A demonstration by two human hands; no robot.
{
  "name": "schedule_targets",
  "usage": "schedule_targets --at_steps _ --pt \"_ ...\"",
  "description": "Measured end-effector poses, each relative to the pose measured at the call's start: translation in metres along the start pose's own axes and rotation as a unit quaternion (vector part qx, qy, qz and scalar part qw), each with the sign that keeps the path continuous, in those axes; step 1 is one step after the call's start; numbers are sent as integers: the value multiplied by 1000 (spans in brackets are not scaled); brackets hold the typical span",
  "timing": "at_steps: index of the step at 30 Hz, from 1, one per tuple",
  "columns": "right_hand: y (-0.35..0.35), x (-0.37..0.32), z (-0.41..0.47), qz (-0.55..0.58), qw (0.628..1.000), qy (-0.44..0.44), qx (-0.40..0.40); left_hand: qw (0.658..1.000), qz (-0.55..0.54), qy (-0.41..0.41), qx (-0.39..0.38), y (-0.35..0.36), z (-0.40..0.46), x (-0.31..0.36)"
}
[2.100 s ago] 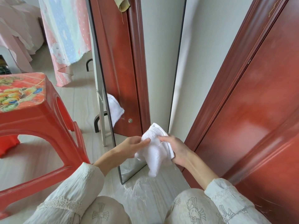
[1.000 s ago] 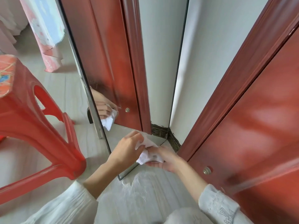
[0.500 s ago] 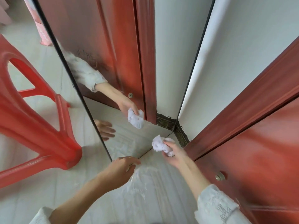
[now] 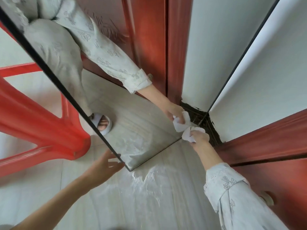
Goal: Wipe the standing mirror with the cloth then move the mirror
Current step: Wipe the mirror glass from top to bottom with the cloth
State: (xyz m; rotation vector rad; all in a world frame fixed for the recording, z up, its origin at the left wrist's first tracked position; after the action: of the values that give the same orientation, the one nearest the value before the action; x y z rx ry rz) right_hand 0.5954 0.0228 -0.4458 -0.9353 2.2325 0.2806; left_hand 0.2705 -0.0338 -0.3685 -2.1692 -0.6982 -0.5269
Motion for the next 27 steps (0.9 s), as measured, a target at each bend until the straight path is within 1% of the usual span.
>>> schedule_targets --at_steps 1,2,3,4,5,6,7,8,9,10,11,13,14,15,17,18,20,22,23,24,26,27 --pt "5 -4 3 8 998 42 37 1000 -23 0 2 1 1 3" --pt "4 -8 3 -85 994 17 60 999 -34 3 8 1 1 7" --pt "2 -13 3 -191 979 -29 66 999 -30 5 17 2 2 9" --pt "6 -19 4 -262 961 -71 48 999 -20 6 31 2 4 12" --pt "7 -24 5 -293 949 -116 25 999 -9 9 45 2 4 14" --pt "7 -32 1 -266 954 -134 13 998 -1 13 56 1 4 16" --pt "5 -43 -12 -189 975 -112 19 998 3 17 63 1 4 18" --pt "10 -49 -26 -58 996 -60 26 997 8 18 68 1 6 17" --pt "14 -61 -36 41 997 -66 -17 997 12 19 73 0 5 18" --pt "13 -70 -51 82 992 -90 -39 997 15 21 78 0 5 19" --pt "10 -81 -64 126 982 -134 -29 996 17 22 79 0 5 20" --pt "9 -95 -88 169 963 -210 -14 996 26 23 80 -1 4 22" --pt "13 -97 -96 201 953 -227 -9 996 31 23 80 -1 4 23" --pt "16 -94 -104 209 947 -244 -4 996 36 22 81 -1 5 23" --pt "19 -82 -109 173 945 -277 33 995 45 21 85 -2 5 20" --pt "19 -73 -104 160 946 -279 49 995 48 21 87 -3 6 20" --pt "16 -53 -90 136 953 -255 94 994 54 23 94 -2 7 19" --pt "14 -33 -69 57 968 -209 124 993 55 18 107 -1 8 18" --pt "13 -21 -58 10 978 -175 111 992 52 16 114 0 8 17" --pt "13 -8 -48 -22 988 -132 82 991 52 14 119 0 8 16" --pt "13 12 -38 -45 998 -46 20 990 55 12 126 1 9 16" --pt "13 16 -36 -50 998 -26 16 991 50 10 127 1 9 15"
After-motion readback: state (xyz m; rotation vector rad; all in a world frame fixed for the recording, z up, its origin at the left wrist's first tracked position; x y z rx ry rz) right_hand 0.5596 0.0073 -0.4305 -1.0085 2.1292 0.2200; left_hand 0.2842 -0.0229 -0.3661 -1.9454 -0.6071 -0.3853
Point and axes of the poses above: each hand's wrist, its own z-axis towards the middle knuckle, its own y-axis out of the palm, x = y × z, the point moved 4 cm from there along z, towards the middle knuckle, and after that the axes turned 10 degrees about z, right-handed, at the moved point
